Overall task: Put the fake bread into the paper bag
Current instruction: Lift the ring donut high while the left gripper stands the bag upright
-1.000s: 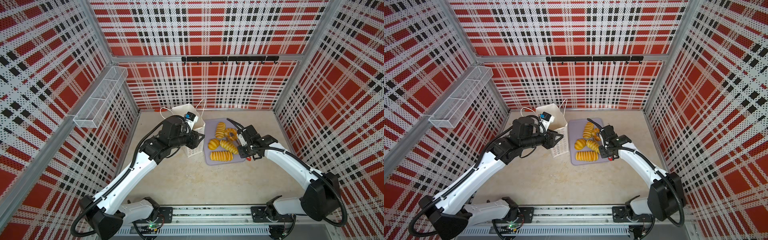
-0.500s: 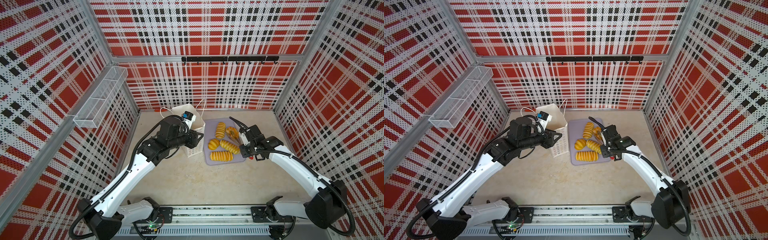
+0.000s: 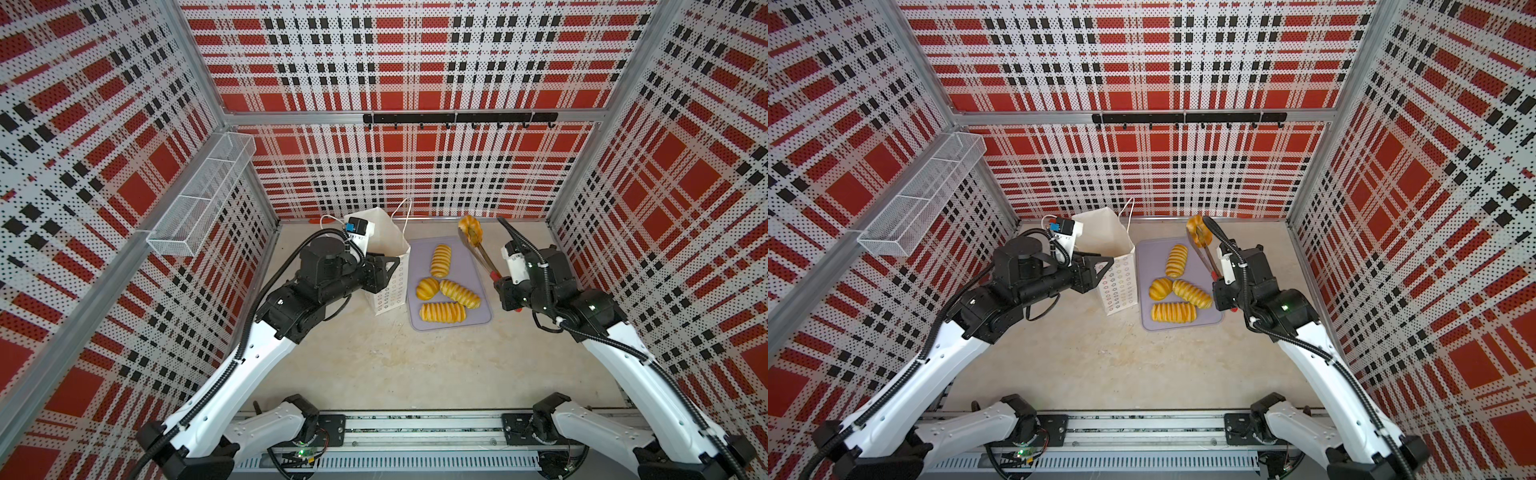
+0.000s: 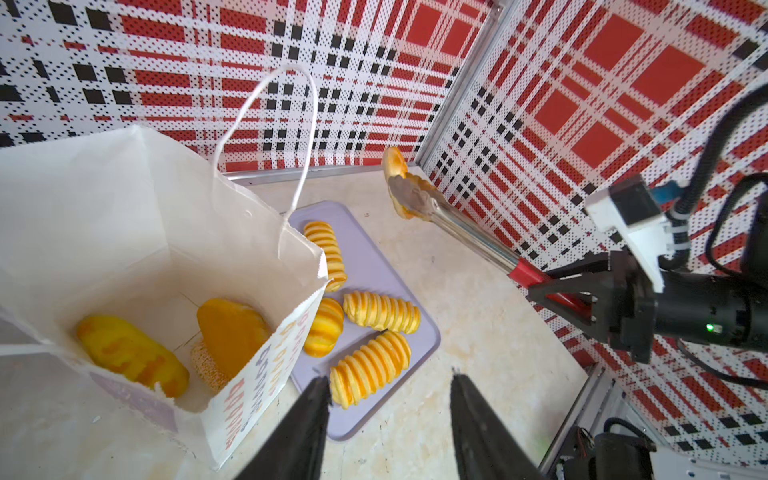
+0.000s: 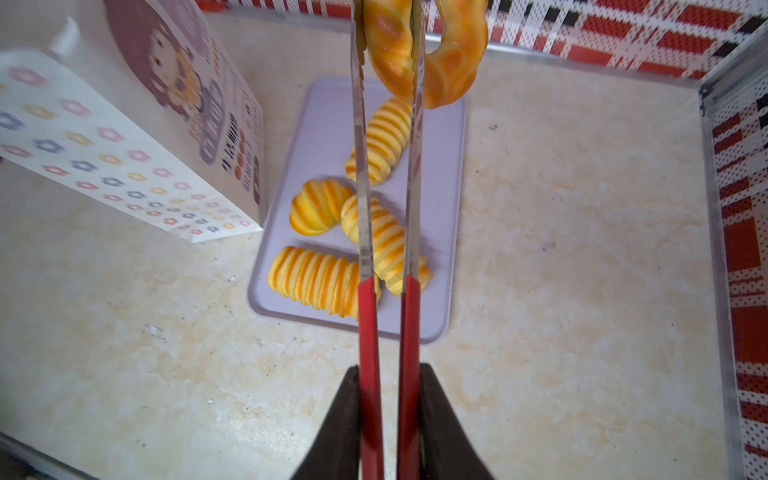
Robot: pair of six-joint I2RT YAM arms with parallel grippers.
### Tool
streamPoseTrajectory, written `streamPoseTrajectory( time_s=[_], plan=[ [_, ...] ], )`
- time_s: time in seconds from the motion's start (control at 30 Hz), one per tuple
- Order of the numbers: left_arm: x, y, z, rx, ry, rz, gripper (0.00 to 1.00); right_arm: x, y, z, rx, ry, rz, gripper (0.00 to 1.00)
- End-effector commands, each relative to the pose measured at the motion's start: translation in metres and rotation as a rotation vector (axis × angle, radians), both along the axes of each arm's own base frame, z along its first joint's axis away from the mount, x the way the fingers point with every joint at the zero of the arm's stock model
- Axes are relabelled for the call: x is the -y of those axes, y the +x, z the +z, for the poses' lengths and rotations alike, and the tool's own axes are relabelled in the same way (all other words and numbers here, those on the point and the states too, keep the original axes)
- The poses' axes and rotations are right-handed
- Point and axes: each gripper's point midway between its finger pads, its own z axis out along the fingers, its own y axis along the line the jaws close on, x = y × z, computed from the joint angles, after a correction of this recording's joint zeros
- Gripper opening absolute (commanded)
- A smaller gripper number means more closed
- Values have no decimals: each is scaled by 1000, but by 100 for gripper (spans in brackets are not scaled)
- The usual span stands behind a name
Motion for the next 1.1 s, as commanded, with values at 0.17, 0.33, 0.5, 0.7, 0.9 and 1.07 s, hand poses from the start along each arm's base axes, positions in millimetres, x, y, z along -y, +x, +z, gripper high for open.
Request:
streamPoseTrajectory(
  time_s=[0.17, 0.33, 0.5, 0.7, 0.9, 1.07],
  plan=[
    [-8, -3, 25, 37, -155, 16, 51, -22, -30, 91, 256, 167, 200, 25],
    [-8, -3, 25, 29, -162, 14, 50, -38, -50, 120, 345, 233, 342, 24],
    [-7, -9, 32, 34, -188, 5, 48, -63, -63, 126, 350, 338, 485, 22],
    [-12, -9, 32, 36, -190, 24, 49, -75, -63, 126, 336, 405, 537, 22],
    [-17, -9, 24, 15, -185, 49, 49, -90, -62, 118, 304, 457, 593, 22],
    [-34, -8, 11, -13, -185, 112, 49, -105, -60, 103, 266, 495, 646, 23]
  ],
)
